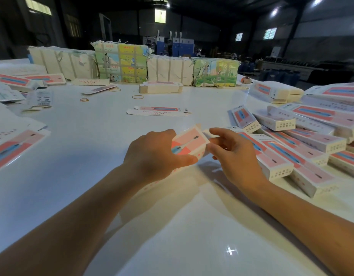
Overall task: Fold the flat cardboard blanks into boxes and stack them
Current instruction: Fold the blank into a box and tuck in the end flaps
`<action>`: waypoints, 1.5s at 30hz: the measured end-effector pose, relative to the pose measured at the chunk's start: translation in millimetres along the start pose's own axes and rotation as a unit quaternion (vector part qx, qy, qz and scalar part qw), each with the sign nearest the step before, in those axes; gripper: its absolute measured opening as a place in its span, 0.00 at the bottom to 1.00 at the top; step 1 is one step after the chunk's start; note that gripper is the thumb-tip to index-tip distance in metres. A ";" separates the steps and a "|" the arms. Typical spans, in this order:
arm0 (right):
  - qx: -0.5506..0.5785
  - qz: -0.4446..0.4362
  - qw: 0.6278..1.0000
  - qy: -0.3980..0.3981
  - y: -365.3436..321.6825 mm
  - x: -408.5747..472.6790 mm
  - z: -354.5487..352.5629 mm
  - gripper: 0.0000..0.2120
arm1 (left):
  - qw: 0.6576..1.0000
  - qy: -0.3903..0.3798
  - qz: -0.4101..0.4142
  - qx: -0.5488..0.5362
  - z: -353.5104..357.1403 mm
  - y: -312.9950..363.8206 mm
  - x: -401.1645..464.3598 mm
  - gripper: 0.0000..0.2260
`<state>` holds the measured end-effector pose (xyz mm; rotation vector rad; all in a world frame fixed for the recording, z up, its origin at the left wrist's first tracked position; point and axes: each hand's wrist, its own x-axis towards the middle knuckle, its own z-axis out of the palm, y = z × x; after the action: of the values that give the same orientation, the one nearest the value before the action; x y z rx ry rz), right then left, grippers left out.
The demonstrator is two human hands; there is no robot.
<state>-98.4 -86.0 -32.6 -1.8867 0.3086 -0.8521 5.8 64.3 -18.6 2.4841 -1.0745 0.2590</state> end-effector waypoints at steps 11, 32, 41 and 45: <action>0.016 0.079 0.995 -0.057 -7.4 -1.9 1.7 0.15 | 0.997 0.000 0.033 0.063 6.3 8.8 -7.1 0.22; 0.056 0.090 0.993 0.056 -10.1 14.5 -8.7 0.34 | 0.996 0.077 0.005 0.036 -2.0 31.7 -7.6 0.24; -0.111 -0.103 0.987 -0.058 -5.1 7.5 -7.3 0.11 | 0.998 0.049 0.032 0.024 2.0 33.6 -10.4 0.23; -0.134 -0.116 0.979 -0.104 -0.1 5.6 -7.7 0.11 | 0.995 0.063 0.046 0.055 2.8 28.6 -12.8 0.23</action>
<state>-99.6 -94.3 -28.2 -2.2768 0.0755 -0.7864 -23.8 53.8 -16.6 2.4781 -1.1521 0.5091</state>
